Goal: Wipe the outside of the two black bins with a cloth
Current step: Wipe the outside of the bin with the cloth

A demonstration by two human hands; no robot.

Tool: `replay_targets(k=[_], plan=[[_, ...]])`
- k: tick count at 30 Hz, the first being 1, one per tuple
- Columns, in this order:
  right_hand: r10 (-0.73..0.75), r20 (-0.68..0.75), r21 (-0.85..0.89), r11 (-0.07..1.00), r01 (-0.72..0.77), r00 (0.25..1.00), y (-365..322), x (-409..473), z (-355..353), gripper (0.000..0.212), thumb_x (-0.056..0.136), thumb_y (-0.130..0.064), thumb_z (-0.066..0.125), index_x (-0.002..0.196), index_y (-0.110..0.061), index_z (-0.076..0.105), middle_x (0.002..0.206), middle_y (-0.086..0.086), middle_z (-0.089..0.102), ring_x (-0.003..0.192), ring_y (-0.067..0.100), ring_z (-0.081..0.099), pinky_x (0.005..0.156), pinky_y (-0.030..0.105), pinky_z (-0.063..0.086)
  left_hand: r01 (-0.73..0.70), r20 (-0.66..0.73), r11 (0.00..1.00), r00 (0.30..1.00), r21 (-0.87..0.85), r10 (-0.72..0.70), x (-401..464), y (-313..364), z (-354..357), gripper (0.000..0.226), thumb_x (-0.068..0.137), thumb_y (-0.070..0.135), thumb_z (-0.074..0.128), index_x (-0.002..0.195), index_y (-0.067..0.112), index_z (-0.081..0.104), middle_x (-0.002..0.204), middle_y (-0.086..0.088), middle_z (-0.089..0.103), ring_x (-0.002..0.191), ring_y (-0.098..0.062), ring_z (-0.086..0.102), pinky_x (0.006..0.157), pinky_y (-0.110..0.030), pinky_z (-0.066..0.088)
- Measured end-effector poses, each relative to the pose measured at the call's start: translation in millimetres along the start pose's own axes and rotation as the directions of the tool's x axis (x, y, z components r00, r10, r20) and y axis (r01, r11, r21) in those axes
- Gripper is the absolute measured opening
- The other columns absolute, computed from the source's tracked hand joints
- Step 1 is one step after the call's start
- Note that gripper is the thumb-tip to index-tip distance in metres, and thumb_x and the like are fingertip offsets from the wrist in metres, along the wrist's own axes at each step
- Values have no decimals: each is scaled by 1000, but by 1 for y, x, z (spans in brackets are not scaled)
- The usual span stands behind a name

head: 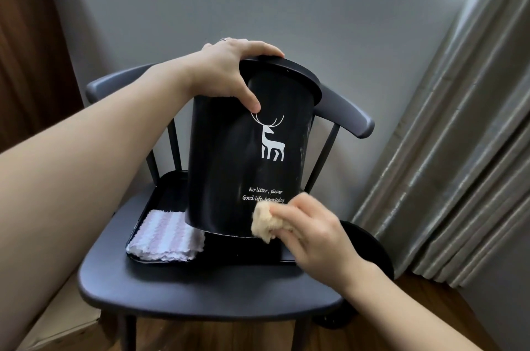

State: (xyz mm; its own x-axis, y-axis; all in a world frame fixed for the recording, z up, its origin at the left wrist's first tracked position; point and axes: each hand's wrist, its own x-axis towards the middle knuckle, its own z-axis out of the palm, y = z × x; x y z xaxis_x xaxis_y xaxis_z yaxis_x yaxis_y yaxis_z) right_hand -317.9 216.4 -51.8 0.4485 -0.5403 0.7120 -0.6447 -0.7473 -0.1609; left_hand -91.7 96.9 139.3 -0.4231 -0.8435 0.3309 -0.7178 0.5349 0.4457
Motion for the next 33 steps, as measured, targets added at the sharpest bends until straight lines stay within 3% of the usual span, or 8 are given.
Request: replay_targets(k=[4, 10, 17, 23, 25, 28, 31, 33], plan=[[-43, 82, 0, 999, 44, 996, 0, -11, -2, 22, 91, -11, 61, 110, -7, 72, 88, 8, 58, 74, 25, 57, 66, 33, 53, -5, -6, 1000, 1000, -1, 5, -2, 2, 1, 91, 64, 25, 93, 132, 66, 48, 126, 24, 45, 140, -19, 34, 119, -45, 32], [166, -172, -14, 985, -171, 971, 11, 28, -7, 25, 84, -2, 70, 109, -3, 71, 87, 9, 58, 77, 25, 59, 73, 26, 49, -22, -2, 1000, 1000, 6, 22, -1, 5, 2, 92, 63, 24, 94, 133, 63, 48, 136, 19, 48, 142, -16, 34, 120, -46, 30], [-50, 52, -26, 998, 51, 997, -4, -7, 0, 23, 88, -7, 67, 111, -7, 72, 87, 8, 58, 75, 26, 58, 61, 36, 53, -12, 5, 1000, 1000, -7, 12, -1, 2, 0, 92, 62, 24, 94, 131, 65, 49, 138, 18, 48, 140, -18, 37, 119, -47, 32], [109, -228, -66, 990, -127, 968, 5, 53, -10, 25, 84, -5, 71, 109, -5, 71, 85, 9, 57, 76, 27, 58, 71, 36, 51, -20, 3, 1000, 1000, 4, 20, -3, 5, 1, 92, 61, 25, 95, 130, 66, 49, 142, 16, 48, 141, -19, 36, 119, -46, 33], [147, -259, -49, 985, -166, 954, 6, 60, -10, 26, 84, -9, 71, 110, -7, 71, 84, 7, 56, 76, 24, 57, 70, 34, 50, -14, 13, 1000, 1000, -3, 14, -3, 5, 1, 93, 56, 31, 93, 129, 66, 49, 143, 15, 49, 140, -22, 38, 118, -47, 35], [69, -192, -30, 997, -76, 979, 2, 43, -4, 26, 83, -7, 72, 109, -7, 72, 85, 6, 55, 75, 25, 57, 67, 39, 52, 2, 24, 1000, 1000, -21, -2, -3, 3, 0, 93, 48, 39, 87, 127, 70, 48, 144, 13, 48, 139, -25, 39, 116, -48, 38], [-46, -40, -8, 999, 45, 998, 0, 7, 4, 28, 84, -8, 72, 112, -11, 71, 87, 4, 55, 75, 24, 56, 62, 38, 52, 11, 28, 1000, 1000, -19, -10, -3, 0, -1, 94, 55, 32, 93, 127, 71, 47, 142, 11, 46, 140, -27, 36, 116, -50, 37], [-47, -19, 14, 999, 47, 999, 2, -7, 6, 27, 85, -9, 71, 111, -11, 72, 88, 4, 57, 76, 23, 57, 60, 38, 52, 19, 16, 1000, 1000, -2, -18, -5, 0, -2, 94, 62, 26, 95, 129, 69, 47, 134, 15, 46, 139, -23, 34, 117, -48, 35]])
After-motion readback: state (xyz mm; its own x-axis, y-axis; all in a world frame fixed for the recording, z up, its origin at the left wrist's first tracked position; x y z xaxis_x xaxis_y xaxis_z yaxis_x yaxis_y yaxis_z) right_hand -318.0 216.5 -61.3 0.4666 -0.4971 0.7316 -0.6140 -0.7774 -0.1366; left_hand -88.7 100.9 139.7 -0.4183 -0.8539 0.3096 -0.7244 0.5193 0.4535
